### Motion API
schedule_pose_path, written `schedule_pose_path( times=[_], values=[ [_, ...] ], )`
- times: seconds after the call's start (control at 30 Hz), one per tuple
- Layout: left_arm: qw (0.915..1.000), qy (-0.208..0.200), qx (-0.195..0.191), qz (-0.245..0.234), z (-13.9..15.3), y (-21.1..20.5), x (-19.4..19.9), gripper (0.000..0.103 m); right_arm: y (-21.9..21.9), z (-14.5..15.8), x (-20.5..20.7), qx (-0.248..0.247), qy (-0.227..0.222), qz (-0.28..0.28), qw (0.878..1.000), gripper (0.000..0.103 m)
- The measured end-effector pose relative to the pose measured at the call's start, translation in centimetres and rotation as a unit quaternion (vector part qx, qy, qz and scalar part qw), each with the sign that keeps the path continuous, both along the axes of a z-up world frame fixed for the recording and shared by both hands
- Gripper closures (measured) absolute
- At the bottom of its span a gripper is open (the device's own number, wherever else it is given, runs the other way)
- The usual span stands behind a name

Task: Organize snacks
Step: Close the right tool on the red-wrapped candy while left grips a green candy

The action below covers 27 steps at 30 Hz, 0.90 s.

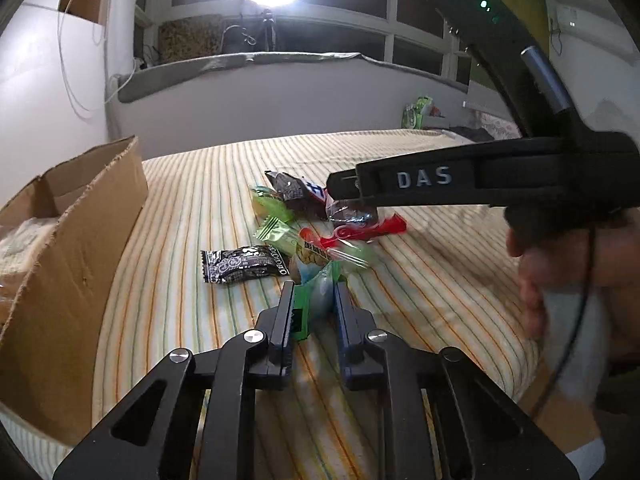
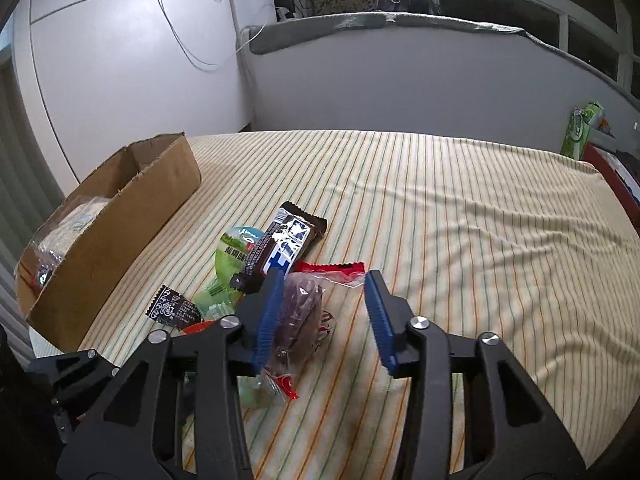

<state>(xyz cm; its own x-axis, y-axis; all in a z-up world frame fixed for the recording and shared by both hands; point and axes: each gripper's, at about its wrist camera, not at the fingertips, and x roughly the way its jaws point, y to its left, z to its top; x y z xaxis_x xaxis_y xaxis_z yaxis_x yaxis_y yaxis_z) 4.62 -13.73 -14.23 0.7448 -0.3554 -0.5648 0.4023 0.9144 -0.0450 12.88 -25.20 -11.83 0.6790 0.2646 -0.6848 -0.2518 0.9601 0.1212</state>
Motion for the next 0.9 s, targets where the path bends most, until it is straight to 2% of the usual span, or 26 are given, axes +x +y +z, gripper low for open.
schedule_pose_path(
  times=[0.1, 0.13, 0.33, 0.4, 0.43, 0.47, 0.53, 0.6, 0.63, 0.77, 0.9],
  values=[
    [1.0, 0.001, -0.005, -0.001, 0.0, 0.1, -0.1, 0.09, -0.3, 0.1, -0.4, 0.003, -0.001, -0.002, 1.0, 0.065],
    [1.0, 0.002, -0.009, 0.0, 0.1, 0.3, -0.1, 0.096, -0.4, 0.2, -0.5, 0.004, -0.003, -0.003, 1.0, 0.067],
    [0.9998, 0.008, -0.017, 0.002, 0.4, 0.8, -0.6, 0.097, -1.2, 1.1, -1.5, 0.023, -0.009, -0.009, 1.0, 0.071],
    [0.9999, 0.007, -0.015, 0.003, 0.6, 0.9, -0.9, 0.097, -1.4, 0.8, -1.4, 0.03, 0.002, -0.01, 0.999, 0.065],
    [0.9999, 0.006, -0.015, 0.003, 0.6, 1.0, -1.1, 0.098, -1.6, 0.6, -1.3, 0.036, 0.01, -0.01, 0.999, 0.052],
    [0.9999, 0.006, -0.016, 0.002, 0.6, 1.1, -1.3, 0.098, -1.6, 0.3, -1.1, 0.043, 0.022, -0.01, 0.999, 0.044],
    [0.9999, 0.005, -0.014, 0.001, 0.6, 1.2, -1.6, 0.098, -1.7, -0.2, -0.8, 0.057, 0.028, -0.008, 0.998, 0.044],
    [0.9999, 0.009, -0.015, 0.003, 0.5, 1.3, -1.3, 0.098, -1.5, -0.7, -0.5, 0.072, 0.035, -0.005, 0.997, 0.05],
    [0.9998, 0.009, -0.017, 0.003, 0.5, 1.3, -1.3, 0.098, -1.4, -0.9, -0.4, 0.081, 0.036, 0.001, 0.996, 0.064],
    [0.9998, 0.001, -0.02, 0.003, 1.0, 1.5, -1.4, 0.098, -0.6, -0.6, -0.8, 0.074, 0.024, 0.011, 0.997, 0.072],
    [0.9998, -0.004, -0.021, 0.004, 1.2, 1.6, -1.5, 0.098, -1.2, 0.4, -1.4, 0.078, -0.004, -0.007, 0.997, 0.076]
  ],
)
